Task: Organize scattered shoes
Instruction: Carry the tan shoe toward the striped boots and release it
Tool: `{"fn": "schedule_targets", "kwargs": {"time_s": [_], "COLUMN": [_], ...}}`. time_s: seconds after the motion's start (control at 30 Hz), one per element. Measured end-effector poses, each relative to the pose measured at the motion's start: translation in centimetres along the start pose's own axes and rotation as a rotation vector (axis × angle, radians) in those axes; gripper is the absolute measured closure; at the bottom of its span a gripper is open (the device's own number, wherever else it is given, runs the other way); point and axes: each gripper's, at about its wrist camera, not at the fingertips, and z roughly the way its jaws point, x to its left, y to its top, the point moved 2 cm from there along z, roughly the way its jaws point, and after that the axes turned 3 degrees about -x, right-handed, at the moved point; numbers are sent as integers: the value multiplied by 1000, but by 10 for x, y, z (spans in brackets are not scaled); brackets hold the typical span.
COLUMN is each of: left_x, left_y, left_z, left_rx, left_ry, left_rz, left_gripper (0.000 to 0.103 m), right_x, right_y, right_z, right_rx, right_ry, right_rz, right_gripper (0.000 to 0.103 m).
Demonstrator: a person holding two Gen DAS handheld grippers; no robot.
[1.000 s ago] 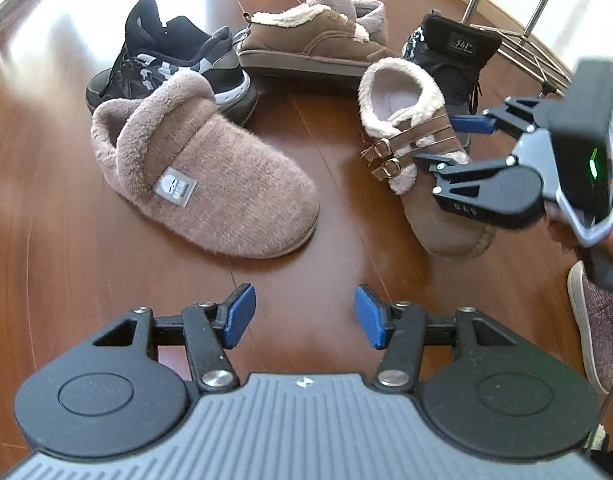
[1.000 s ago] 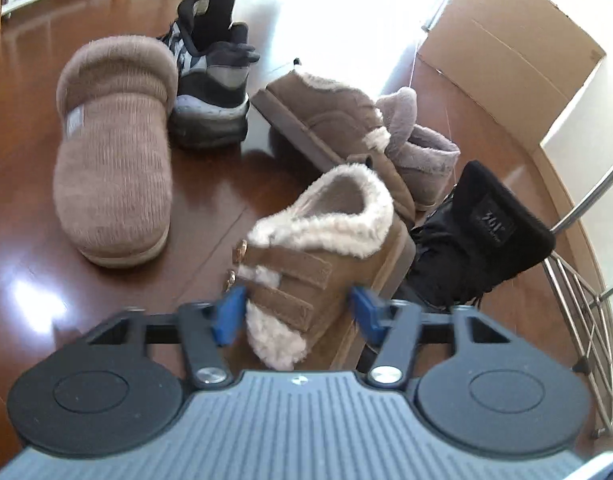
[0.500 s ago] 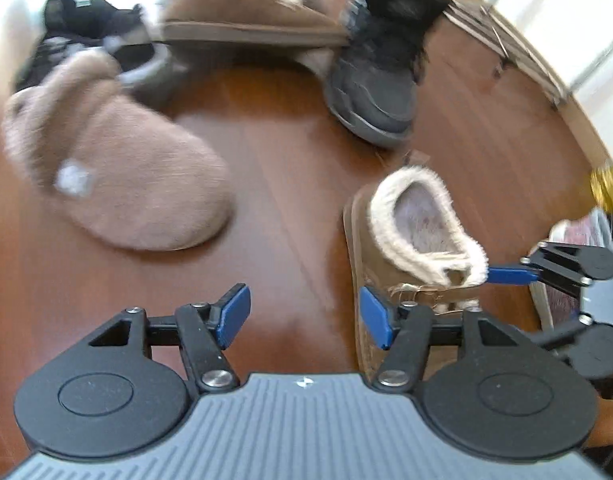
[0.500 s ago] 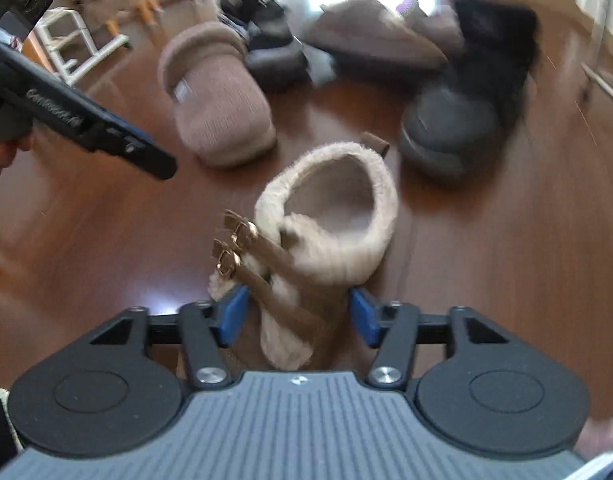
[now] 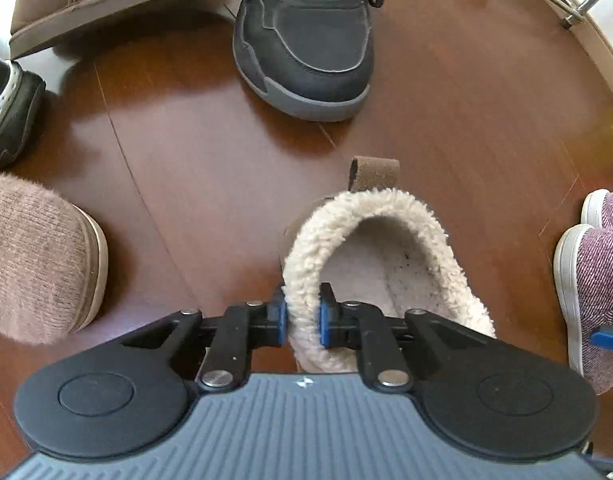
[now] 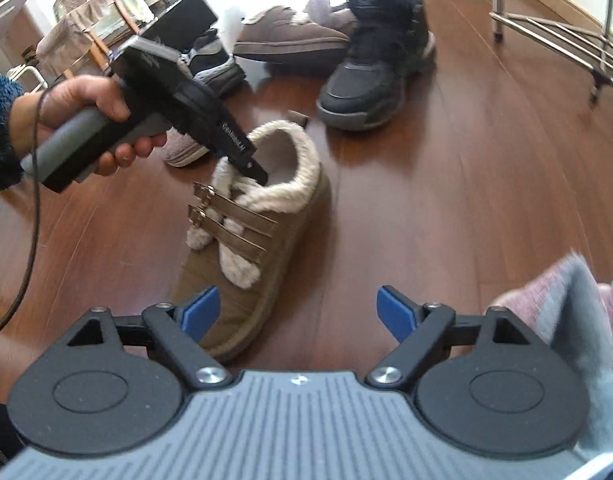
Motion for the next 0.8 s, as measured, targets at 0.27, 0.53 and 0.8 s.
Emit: {"fn": "schedule_targets", "kwargs": {"time_s": [0.27,0.53,0.8], "left_x": [-33,-32,-5], "left_y": [-78,-129,-128], "left_z": [-4,-2,-10], "left_rx": [158,263,203], "left_ry": [-50,-93,-30], "left_rz": [27,-234,-445], "left_gripper": [94,93,93], "right_x": [-24,-16,6], "right_y": [-15,-29,-39], "right_z": [-18,-27,-28], "right_rx": [12,35,69], "right_ry": [-30,-26,43], "right_rz": [73,52,9], "right_gripper": [20,18,17]}}
